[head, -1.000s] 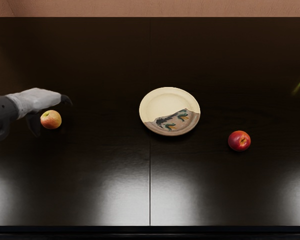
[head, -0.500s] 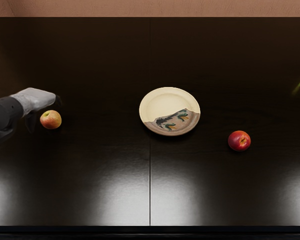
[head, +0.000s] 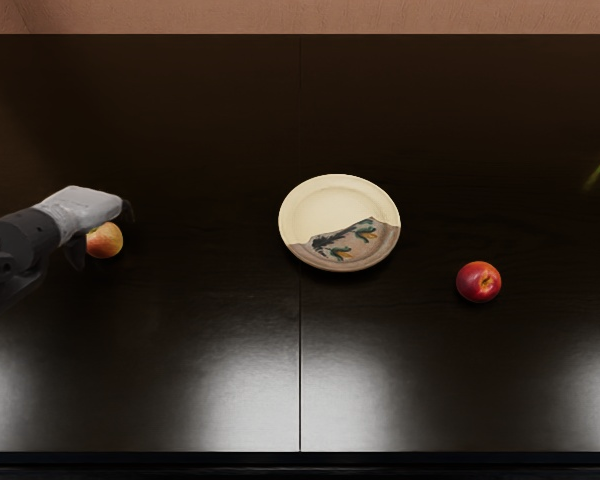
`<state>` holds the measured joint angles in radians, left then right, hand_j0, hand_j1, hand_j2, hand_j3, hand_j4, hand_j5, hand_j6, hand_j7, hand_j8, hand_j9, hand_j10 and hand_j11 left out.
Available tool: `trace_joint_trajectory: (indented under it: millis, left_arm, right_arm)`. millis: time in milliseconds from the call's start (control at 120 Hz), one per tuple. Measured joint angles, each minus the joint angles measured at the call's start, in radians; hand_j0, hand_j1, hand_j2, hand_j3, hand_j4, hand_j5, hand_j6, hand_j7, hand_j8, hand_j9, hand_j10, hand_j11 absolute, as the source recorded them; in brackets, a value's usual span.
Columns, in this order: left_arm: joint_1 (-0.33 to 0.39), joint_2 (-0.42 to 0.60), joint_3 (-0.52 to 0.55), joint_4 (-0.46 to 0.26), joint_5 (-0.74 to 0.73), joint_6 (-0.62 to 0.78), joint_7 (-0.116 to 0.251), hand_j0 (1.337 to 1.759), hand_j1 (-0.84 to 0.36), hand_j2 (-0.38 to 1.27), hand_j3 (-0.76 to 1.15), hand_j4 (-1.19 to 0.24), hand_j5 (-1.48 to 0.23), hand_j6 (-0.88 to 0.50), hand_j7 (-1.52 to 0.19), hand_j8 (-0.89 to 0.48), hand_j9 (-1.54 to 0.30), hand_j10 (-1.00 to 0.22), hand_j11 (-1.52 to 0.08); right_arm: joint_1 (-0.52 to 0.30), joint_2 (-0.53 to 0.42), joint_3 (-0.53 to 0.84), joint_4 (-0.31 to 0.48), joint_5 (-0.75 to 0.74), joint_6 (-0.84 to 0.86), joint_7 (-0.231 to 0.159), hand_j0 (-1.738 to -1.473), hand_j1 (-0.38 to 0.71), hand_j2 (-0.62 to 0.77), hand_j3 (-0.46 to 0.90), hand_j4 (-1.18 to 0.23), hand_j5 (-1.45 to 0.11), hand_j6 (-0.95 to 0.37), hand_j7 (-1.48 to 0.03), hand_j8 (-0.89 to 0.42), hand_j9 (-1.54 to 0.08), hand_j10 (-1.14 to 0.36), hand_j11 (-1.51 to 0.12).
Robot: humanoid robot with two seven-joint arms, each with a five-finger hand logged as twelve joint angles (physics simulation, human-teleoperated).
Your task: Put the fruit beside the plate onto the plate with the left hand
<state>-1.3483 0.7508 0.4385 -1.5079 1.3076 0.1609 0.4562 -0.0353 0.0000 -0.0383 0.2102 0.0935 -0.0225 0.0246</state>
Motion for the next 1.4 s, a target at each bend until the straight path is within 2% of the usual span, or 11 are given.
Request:
trace_joint_trajectory:
  millis: [350, 400, 517, 708, 808, 833, 867, 917, 1092, 1225, 1400]
  left_arm:
    - [0.012, -0.013, 0.000, 0.022, 0.003, 0.011, -0.003, 1.658, -0.23, 0.11, 0.00, -0.49, -0.63, -0.47, -0.63, -0.50, -0.63, -0.49, -0.63]
    - [0.020, -0.019, 0.000, 0.022, 0.008, 0.012, -0.002, 1.657, -0.25, 0.12, 0.00, -0.52, -0.65, -0.46, -0.66, -0.46, -0.66, -0.51, -0.66]
    - [0.029, -0.027, -0.002, 0.026, 0.013, 0.016, -0.002, 1.656, -0.26, 0.20, 0.00, -0.58, -0.67, -0.48, -0.69, -0.47, -0.71, -0.56, -0.71]
    - [0.045, -0.046, -0.002, 0.043, 0.018, 0.020, -0.001, 1.650, -0.22, 0.12, 0.00, -0.63, -0.73, -0.51, -0.76, -0.46, -0.80, -0.60, -0.79]
    - [0.054, -0.063, -0.002, 0.056, 0.016, 0.021, -0.004, 1.650, -0.23, 0.17, 0.00, -0.67, -0.78, -0.56, -0.80, -0.46, -0.84, -0.63, -0.84]
    - [0.057, -0.068, -0.001, 0.061, 0.018, 0.021, -0.002, 1.658, -0.22, 0.08, 0.16, -0.68, -0.79, -0.58, -0.76, -0.46, -0.85, -0.62, -0.85]
    - [0.063, -0.072, -0.002, 0.066, 0.020, 0.021, -0.003, 1.667, -0.24, -0.02, 0.39, -0.63, -0.86, -0.47, -0.96, -0.42, -0.86, -0.58, -0.87]
    - [0.064, -0.074, -0.002, 0.072, 0.017, 0.023, -0.008, 1.661, -0.25, -0.02, 0.47, -0.59, -0.96, -0.44, -1.03, -0.41, -0.88, -0.56, -0.90]
    - [0.074, -0.073, -0.003, 0.079, 0.019, 0.025, -0.013, 1.655, -0.29, -0.13, 0.78, -0.78, -0.97, -0.33, -1.22, -0.29, -1.02, -0.47, -1.08]
    - [0.071, -0.062, -0.006, 0.078, 0.008, 0.026, -0.014, 1.623, -0.32, -0.05, 0.73, -0.84, -1.01, -0.35, -1.20, -0.30, -1.10, -0.48, -1.17]
    - [0.058, -0.045, -0.015, 0.073, 0.004, 0.031, -0.015, 1.628, -0.40, 0.09, 0.31, -0.90, -1.00, -0.39, -1.15, -0.27, -1.13, -0.47, -1.22]
  right_arm:
    - [0.000, 0.000, 0.000, 0.000, 0.000, 0.000, 0.000, -1.658, -0.31, -0.01, 0.00, -0.03, -0.04, -0.03, -0.04, -0.03, -0.04, -0.03, -0.04]
    - [0.000, 0.000, 0.000, 0.000, 0.000, 0.000, 0.000, -1.658, -0.31, -0.01, 0.00, -0.03, -0.04, -0.03, -0.04, -0.03, -0.04, -0.03, -0.04]
    - [0.000, 0.000, 0.000, 0.000, 0.000, 0.000, 0.000, -1.658, -0.31, -0.01, 0.00, -0.03, -0.04, -0.03, -0.04, -0.03, -0.04, -0.03, -0.04]
    - [0.000, 0.000, 0.000, 0.000, 0.000, 0.000, 0.000, -1.658, -0.31, -0.01, 0.00, -0.03, -0.04, -0.03, -0.04, -0.03, -0.04, -0.03, -0.04]
    - [0.000, 0.000, 0.000, 0.000, 0.000, 0.000, 0.000, -1.658, -0.31, -0.01, 0.00, -0.03, -0.04, -0.03, -0.04, -0.03, -0.04, -0.03, -0.04]
    - [0.000, 0.000, 0.000, 0.000, 0.000, 0.000, 0.000, -1.658, -0.31, -0.01, 0.00, -0.03, -0.04, -0.03, -0.04, -0.03, -0.04, -0.03, -0.04]
    - [0.000, 0.000, 0.000, 0.000, 0.000, 0.000, 0.000, -1.658, -0.31, -0.01, 0.00, -0.03, -0.04, -0.03, -0.04, -0.03, -0.04, -0.03, -0.04]
    - [0.000, 0.000, 0.000, 0.000, 0.000, 0.000, 0.000, -1.658, -0.31, -0.01, 0.00, -0.03, -0.04, -0.03, -0.04, -0.03, -0.04, -0.03, -0.04]
    - [0.000, 0.000, 0.000, 0.000, 0.000, 0.000, 0.000, -1.658, -0.31, -0.01, 0.00, -0.03, -0.04, -0.03, -0.04, -0.03, -0.04, -0.03, -0.04]
    - [0.000, 0.000, 0.000, 0.000, 0.000, 0.000, 0.000, -1.658, -0.31, -0.01, 0.00, -0.03, -0.04, -0.03, -0.04, -0.03, -0.04, -0.03, -0.04]
    - [0.000, 0.000, 0.000, 0.000, 0.000, 0.000, 0.000, -1.658, -0.31, -0.01, 0.00, -0.03, -0.04, -0.03, -0.04, -0.03, -0.04, -0.03, -0.04]
